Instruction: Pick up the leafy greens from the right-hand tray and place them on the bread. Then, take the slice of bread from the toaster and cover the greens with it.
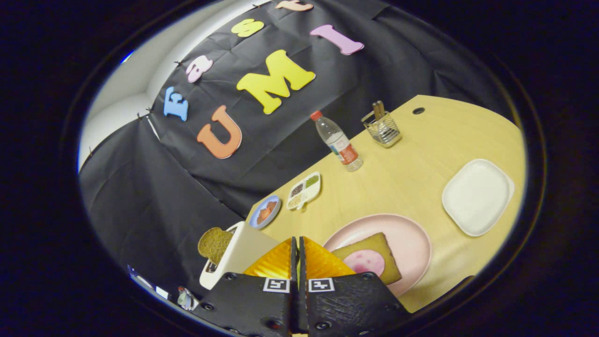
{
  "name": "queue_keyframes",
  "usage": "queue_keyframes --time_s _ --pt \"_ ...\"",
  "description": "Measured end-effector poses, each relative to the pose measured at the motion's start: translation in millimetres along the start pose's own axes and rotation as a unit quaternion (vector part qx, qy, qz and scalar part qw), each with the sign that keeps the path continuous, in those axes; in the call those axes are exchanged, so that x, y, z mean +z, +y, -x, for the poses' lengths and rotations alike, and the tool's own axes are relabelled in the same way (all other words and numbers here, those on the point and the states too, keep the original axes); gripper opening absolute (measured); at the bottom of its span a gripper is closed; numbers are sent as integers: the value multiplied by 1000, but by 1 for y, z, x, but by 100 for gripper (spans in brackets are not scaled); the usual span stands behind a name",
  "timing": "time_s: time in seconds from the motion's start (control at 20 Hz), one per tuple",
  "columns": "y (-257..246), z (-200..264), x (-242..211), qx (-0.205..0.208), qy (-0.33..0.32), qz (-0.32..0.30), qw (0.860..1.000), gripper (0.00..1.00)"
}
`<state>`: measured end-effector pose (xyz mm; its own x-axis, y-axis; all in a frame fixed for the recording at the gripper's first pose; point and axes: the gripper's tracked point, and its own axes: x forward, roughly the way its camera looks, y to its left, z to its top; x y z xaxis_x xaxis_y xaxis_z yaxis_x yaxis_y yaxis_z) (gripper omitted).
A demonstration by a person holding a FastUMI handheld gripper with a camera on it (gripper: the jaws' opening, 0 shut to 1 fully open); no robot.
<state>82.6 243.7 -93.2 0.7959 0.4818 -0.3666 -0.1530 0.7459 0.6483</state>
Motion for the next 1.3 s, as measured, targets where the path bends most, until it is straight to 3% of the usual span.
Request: queue_keyframes --time_s 0.35,0.4,0.45,0.55,0.9,1.15,1.3 --pt "-59 0 1 -63 -12 33 997 1" --pt "-66 0 3 -73 -17 43 996 11" --pt "-73 1 4 -87 -21 56 994 11" --pt "-84 4 4 -112 -25 81 990 24" --pt "-69 26 20 -132 -73 154 976 84" --pt "-23 53 43 -138 -140 222 955 96" --pt "14 61 50 -128 -168 254 944 95"
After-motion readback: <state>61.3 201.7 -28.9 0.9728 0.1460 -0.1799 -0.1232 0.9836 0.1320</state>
